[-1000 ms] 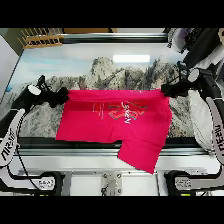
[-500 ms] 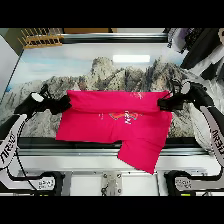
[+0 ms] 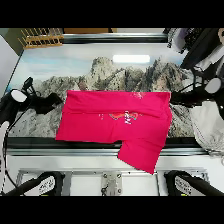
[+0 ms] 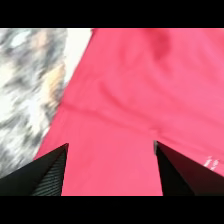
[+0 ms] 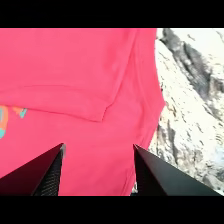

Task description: Fold the clothes and pants, and hang the long-sleeved shirts on hangers.

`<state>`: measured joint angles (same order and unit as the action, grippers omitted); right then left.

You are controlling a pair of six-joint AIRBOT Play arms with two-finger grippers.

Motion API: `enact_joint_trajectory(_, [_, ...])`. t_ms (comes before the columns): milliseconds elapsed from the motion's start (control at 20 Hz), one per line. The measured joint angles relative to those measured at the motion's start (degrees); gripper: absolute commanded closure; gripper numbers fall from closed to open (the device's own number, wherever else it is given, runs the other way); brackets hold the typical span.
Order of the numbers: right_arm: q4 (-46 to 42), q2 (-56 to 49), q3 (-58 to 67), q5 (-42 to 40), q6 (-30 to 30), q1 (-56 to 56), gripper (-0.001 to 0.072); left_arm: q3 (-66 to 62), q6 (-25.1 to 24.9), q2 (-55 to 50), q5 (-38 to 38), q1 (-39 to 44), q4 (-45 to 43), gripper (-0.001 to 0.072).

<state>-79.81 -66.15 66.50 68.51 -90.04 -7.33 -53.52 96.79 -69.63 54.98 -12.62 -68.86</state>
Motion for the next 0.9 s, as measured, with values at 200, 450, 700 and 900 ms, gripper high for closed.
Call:
enact_joint_trajectory(200, [0.3,5.7,-0.2,1.0,0.6,-0.3,0.0246,14.2,3.9,9.3,1.3,-4.8,-3.1,0.0140])
enact_joint_trajectory(450, [2.0,7.5,-0.3,1.2,0.9,-0.3,0.0246,28.7,6.7,17.0,0.3,-10.9,-2.3,0.0140])
enact_joint_trajectory(700, [3.1,7.9,-0.4,0.7,0.9,-0.3,0.0246,34.9,5.6,17.9,-4.9,-11.2,5.8,0.0141])
enact_joint_trajectory(900, [3.4,7.9,-0.4,0.6,0.9,-0.3,0.0246,33.1,5.1,12.8,-8.4,-6.1,9.5,0.0357])
